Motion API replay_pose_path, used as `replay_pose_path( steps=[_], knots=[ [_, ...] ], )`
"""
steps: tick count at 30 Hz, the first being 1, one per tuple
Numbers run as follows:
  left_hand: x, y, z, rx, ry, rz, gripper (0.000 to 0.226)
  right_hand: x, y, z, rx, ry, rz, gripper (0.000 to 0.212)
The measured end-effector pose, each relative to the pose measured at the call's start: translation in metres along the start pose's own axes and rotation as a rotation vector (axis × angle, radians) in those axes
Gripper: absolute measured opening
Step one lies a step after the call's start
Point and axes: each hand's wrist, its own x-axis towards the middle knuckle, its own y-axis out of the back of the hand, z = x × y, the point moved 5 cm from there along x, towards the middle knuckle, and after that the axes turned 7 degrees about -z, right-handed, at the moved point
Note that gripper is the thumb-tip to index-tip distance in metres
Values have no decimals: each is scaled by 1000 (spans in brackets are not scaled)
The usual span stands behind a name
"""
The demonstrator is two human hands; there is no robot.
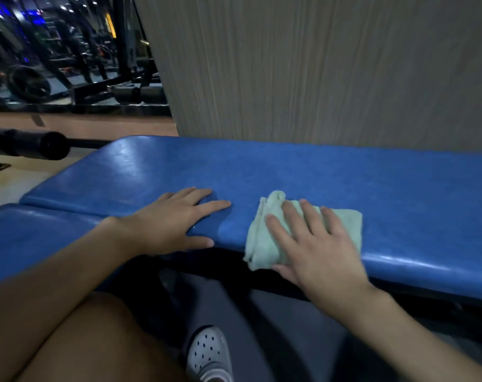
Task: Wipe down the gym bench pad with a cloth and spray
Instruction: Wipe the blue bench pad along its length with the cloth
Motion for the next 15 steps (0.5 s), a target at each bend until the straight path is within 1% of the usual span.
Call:
replay_pose_path(
  steps=[3, 6, 10, 12, 15],
  knots=[
    [0, 2, 3, -26, -32, 26, 87, 13, -2, -12, 11, 31, -2, 90],
    [5, 7, 17, -7, -74, 33, 91, -6, -2, 11, 44, 49, 36, 87],
    [22, 20, 62, 19, -174, 73, 94, -52, -8, 62, -25, -30, 0, 86],
    [30, 23, 80, 23, -174, 95, 96, -60, -8, 66, -26, -88, -18, 83],
    [37, 29, 89, 29, -164, 152, 91, -51, -4, 56, 73, -192, 20, 79]
  ],
)
